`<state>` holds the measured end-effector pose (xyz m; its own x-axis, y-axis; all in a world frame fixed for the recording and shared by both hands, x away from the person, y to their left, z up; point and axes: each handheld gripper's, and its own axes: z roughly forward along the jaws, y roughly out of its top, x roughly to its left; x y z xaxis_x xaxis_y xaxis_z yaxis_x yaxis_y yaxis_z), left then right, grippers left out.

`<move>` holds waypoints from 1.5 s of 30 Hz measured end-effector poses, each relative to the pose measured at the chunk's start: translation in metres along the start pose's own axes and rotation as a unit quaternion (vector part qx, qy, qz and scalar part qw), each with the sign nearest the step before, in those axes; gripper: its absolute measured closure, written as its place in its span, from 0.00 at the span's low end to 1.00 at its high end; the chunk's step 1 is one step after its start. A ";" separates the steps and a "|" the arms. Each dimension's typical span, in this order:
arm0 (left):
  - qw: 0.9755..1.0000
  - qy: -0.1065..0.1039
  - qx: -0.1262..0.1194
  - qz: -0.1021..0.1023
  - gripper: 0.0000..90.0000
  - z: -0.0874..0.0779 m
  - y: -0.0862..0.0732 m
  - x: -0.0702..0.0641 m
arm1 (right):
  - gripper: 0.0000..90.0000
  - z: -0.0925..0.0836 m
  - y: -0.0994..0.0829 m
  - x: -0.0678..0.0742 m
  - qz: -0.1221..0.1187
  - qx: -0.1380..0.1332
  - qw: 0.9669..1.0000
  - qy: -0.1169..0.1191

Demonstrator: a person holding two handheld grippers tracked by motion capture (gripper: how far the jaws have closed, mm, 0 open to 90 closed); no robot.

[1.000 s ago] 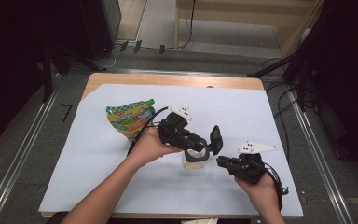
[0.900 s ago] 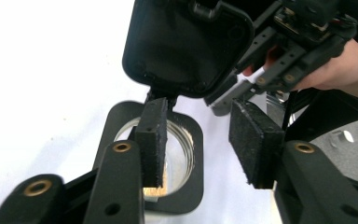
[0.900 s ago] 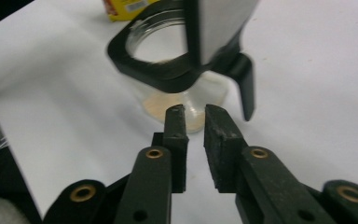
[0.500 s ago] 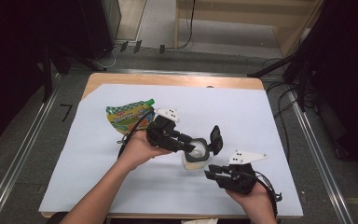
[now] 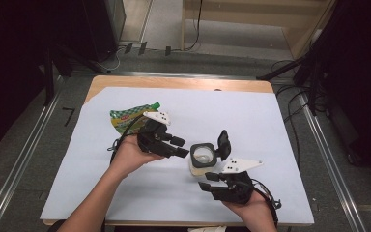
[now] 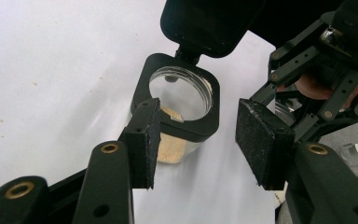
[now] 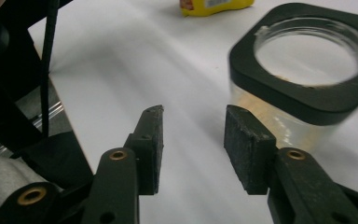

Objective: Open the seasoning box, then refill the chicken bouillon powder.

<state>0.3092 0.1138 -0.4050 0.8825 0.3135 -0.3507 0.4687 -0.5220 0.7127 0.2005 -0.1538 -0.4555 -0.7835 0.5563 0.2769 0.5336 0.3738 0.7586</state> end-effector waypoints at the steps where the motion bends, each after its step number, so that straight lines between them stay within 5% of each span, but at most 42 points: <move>1: 1.000 -0.001 -0.001 0.000 0.56 -0.003 -0.002 0.000 | 0.65 0.001 0.001 0.002 -0.001 0.004 1.000 0.003; 11: 1.000 0.011 -0.007 -0.005 0.50 -0.027 -0.012 0.002 | 0.64 0.018 0.017 0.013 -0.023 0.004 1.000 0.018; 15: 1.000 0.015 -0.010 -0.025 0.49 -0.037 -0.016 0.007 | 0.60 0.030 0.025 0.016 -0.026 0.004 0.999 0.029; 25: 0.999 0.030 -0.013 -0.018 0.50 -0.054 -0.024 0.008 | 0.60 0.067 0.049 0.019 -0.037 0.025 0.999 0.032; 45: 0.995 0.080 -0.015 -0.054 0.51 -0.090 -0.050 0.025 | 0.56 0.077 0.045 0.018 -0.035 0.022 0.998 0.042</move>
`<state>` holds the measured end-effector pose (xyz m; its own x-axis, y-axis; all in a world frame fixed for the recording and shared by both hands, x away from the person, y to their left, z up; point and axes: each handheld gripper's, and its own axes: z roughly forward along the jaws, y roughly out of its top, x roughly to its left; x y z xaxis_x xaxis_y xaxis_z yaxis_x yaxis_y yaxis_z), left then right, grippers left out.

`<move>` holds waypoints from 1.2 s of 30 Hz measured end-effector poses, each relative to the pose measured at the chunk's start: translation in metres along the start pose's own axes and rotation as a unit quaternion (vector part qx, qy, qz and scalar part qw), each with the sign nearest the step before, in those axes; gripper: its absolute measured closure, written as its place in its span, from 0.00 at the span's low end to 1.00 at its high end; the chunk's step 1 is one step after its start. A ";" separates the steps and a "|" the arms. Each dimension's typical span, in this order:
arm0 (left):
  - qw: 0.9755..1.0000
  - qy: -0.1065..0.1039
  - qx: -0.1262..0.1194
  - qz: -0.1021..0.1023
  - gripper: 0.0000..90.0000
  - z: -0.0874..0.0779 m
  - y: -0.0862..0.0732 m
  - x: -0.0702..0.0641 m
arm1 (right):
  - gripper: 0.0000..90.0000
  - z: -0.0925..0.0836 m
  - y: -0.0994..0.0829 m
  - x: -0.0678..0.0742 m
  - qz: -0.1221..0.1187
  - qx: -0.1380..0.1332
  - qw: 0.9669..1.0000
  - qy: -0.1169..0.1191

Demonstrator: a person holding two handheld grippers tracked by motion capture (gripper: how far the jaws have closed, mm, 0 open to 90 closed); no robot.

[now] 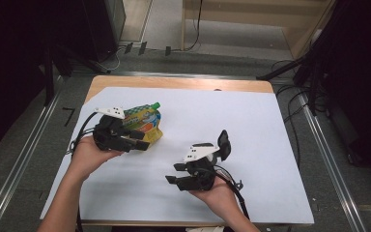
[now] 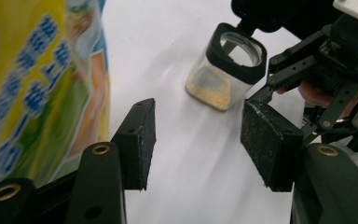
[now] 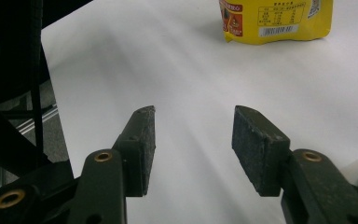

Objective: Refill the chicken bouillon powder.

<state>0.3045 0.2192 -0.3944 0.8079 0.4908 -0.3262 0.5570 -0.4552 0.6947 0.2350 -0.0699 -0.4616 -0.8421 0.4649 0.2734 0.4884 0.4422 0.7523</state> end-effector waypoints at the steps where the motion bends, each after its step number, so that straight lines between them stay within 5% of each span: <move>1: 1.000 0.001 0.001 0.000 0.52 -0.001 -0.001 0.001 | 0.56 0.001 0.000 0.000 0.000 -0.001 1.000 0.000; 24: 0.999 0.041 -0.003 -0.030 0.52 -0.040 -0.024 0.020 | 0.55 0.001 -0.004 0.005 -0.011 -0.003 1.000 0.005; 36: 0.995 0.077 -0.024 -0.054 0.52 -0.064 -0.045 0.034 | 0.55 0.009 -0.004 0.008 -0.021 0.008 1.000 0.015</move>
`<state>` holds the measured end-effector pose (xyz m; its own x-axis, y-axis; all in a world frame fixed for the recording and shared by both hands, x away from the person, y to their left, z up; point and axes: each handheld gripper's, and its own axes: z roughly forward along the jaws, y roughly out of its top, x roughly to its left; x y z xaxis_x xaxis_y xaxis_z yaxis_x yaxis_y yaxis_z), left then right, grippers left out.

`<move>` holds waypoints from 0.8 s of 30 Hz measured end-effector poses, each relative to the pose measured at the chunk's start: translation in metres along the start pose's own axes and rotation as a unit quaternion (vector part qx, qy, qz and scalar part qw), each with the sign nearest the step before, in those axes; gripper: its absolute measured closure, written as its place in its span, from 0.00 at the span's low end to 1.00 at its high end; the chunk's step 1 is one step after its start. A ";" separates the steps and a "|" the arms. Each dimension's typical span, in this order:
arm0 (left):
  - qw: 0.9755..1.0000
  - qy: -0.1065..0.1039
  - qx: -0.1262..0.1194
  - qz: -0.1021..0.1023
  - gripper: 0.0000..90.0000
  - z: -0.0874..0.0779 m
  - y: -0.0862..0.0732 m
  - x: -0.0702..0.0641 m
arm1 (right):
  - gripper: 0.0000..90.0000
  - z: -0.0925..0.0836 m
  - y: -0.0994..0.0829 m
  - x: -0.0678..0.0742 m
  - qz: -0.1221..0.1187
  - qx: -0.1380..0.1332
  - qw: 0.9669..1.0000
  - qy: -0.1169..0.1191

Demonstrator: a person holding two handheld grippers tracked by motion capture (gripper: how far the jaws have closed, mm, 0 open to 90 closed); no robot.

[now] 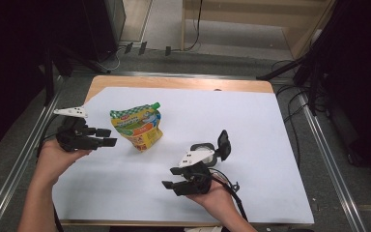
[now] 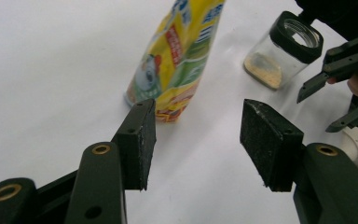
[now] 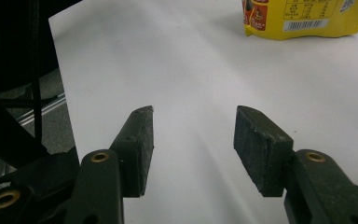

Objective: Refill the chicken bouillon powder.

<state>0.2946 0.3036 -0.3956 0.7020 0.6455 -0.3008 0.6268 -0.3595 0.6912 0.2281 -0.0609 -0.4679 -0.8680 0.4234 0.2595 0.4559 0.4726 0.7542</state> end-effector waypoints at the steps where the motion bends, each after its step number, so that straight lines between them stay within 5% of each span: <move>1: 1.000 0.003 0.000 -0.001 0.52 0.000 0.000 0.001 | 0.55 0.000 0.000 0.000 0.000 0.001 1.000 0.000; 13: 1.000 0.010 -0.008 -0.003 0.52 0.017 0.011 0.010 | 0.55 0.002 -0.001 -0.001 0.006 -0.003 1.000 -0.002; 24: 1.000 0.003 -0.002 0.011 0.57 0.039 0.024 0.005 | 0.54 0.008 -0.005 0.002 0.001 0.003 1.000 -0.004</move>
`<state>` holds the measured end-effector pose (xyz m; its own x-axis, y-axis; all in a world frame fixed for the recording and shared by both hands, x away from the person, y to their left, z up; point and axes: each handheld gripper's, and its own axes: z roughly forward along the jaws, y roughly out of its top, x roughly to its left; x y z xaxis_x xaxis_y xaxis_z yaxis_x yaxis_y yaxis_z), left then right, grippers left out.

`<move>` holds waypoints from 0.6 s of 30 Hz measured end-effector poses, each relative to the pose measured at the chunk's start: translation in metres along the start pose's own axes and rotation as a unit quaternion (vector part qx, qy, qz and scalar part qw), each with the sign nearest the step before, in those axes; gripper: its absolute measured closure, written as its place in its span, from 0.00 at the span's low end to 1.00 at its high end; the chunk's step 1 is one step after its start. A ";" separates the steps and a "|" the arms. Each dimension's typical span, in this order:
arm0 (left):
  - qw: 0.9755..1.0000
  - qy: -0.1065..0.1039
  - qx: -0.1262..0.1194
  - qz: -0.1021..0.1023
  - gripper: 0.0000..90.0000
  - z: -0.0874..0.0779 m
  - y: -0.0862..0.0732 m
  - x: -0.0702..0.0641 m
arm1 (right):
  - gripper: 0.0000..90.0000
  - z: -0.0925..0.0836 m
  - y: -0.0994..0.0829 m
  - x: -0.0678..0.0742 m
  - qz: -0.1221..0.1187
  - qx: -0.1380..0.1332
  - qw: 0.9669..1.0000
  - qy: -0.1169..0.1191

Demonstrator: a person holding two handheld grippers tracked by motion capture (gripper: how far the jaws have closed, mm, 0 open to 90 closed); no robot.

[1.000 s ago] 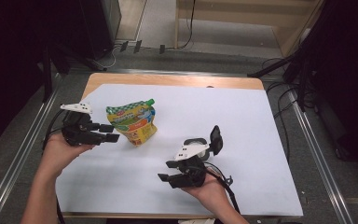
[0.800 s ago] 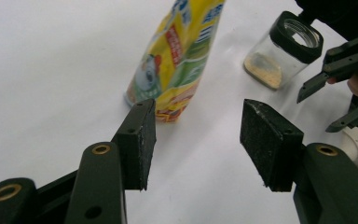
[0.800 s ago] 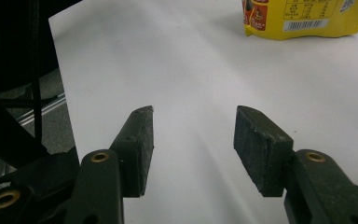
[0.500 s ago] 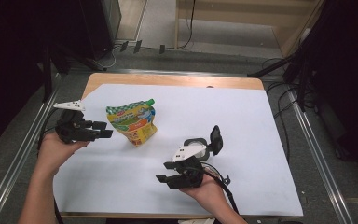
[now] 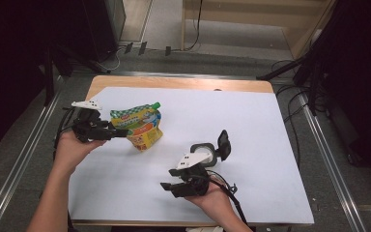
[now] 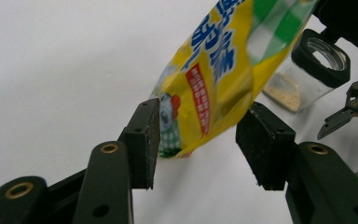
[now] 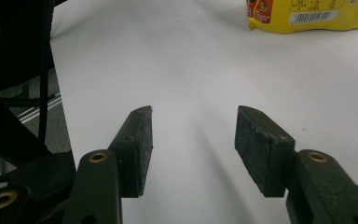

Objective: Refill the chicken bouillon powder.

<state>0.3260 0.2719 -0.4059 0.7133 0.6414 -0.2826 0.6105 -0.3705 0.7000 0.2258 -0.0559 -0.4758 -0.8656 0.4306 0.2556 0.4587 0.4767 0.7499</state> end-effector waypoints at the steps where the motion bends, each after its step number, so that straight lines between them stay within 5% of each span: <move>1: 1.000 0.001 0.001 0.003 0.57 0.002 0.001 -0.001 | 0.54 0.000 0.000 0.000 0.000 0.001 1.000 -0.001; 18: 1.000 0.005 -0.015 0.003 0.82 0.015 0.011 -0.010 | 0.54 0.005 -0.004 -0.001 0.005 0.004 1.000 -0.003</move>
<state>0.3313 0.2513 -0.4055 0.7129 0.6463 -0.2721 0.5957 -0.3532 0.7214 0.2261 -0.0549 -0.4821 -0.8596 0.4403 0.2593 0.4689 0.4777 0.7429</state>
